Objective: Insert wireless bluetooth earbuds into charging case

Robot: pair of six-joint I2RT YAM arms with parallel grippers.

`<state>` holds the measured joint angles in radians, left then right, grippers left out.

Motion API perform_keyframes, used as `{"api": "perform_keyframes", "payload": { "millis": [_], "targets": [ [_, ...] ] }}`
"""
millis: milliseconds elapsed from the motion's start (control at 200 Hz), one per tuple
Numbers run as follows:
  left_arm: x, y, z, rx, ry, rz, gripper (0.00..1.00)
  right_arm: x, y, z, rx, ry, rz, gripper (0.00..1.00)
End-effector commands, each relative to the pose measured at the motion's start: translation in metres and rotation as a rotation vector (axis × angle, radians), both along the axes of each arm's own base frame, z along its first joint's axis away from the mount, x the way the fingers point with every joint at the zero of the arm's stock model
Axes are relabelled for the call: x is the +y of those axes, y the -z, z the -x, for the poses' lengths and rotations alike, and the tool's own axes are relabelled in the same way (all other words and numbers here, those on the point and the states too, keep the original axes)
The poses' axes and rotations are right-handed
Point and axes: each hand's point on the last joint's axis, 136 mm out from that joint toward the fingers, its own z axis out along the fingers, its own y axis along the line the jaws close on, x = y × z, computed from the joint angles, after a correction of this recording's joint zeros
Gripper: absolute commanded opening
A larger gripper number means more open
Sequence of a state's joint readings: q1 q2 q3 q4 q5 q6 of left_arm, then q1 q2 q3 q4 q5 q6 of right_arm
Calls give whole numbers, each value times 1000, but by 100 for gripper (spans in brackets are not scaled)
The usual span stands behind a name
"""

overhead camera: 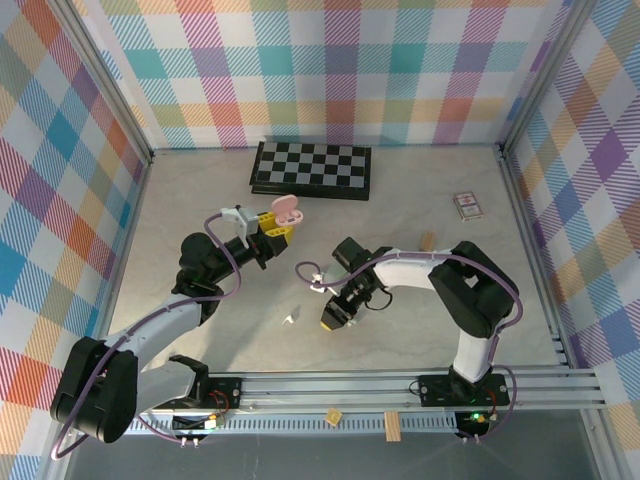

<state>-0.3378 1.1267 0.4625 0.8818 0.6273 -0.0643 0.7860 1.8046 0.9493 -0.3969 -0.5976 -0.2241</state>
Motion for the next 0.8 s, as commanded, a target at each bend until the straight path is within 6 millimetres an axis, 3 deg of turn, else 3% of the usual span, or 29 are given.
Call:
{"api": "perform_keyframes", "payload": {
  "millis": [0,475,675,795],
  "targets": [
    [0,-16,-1,-42,10,19,24,-3,-5,14,47,-5,-6,40],
    [0,-16,-1,-42,10,22,25,-2,3,14,34,1,26,29],
    [1,-17,0,-44,10,22,24,-2,-3,14,36,42,12,30],
    [1,-16,0,-42,11,23,24,-4,-4,16,42,79,1,38]
  ]
}}
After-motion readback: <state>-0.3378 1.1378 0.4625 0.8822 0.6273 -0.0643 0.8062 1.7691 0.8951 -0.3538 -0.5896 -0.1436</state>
